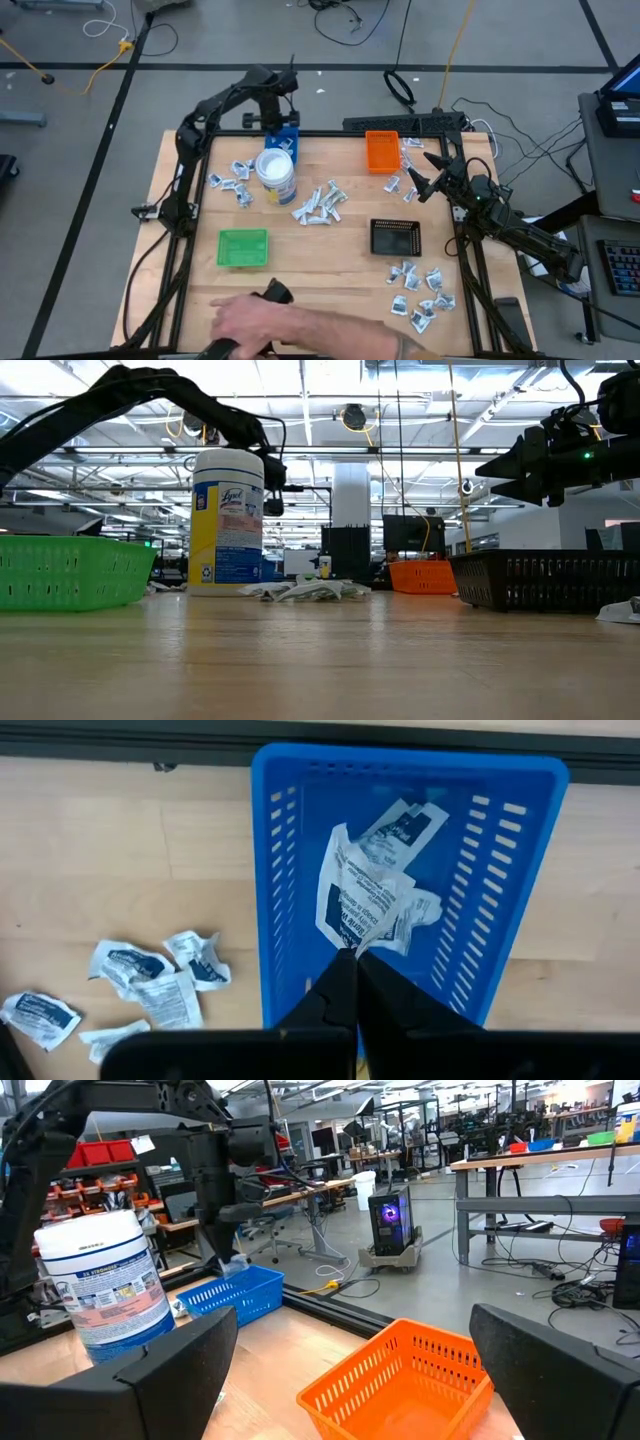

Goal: Pick & Place First Aid Supplies
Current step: Put the blue alcohol pad into the blue bin

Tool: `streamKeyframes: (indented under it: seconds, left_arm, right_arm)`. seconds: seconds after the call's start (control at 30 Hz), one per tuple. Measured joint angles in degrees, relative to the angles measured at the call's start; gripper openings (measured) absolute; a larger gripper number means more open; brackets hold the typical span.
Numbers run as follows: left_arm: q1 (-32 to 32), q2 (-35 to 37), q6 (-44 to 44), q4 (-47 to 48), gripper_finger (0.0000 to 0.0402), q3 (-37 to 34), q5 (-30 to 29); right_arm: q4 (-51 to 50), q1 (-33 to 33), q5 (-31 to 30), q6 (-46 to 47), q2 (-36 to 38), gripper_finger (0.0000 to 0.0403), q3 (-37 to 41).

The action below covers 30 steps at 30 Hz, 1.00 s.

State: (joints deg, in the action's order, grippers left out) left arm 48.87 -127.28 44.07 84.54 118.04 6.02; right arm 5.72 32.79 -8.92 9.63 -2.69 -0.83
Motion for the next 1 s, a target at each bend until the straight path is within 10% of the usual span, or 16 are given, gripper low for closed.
streamKeyframes:
  seconds: [0.47,1.0]
  left_arm:
    - [-2.46,0.04,2.97,-7.77,0.0011,-7.41,1.20]
    - [-1.56,1.70,2.84,-8.12,0.0207,-7.22,2.16]
  right_arm:
    - [0.00,0.00,-0.01,0.00,-0.01,0.0393,0.00]
    - [0.00,0.00,-0.01,0.00,0.00,0.0393,0.01]
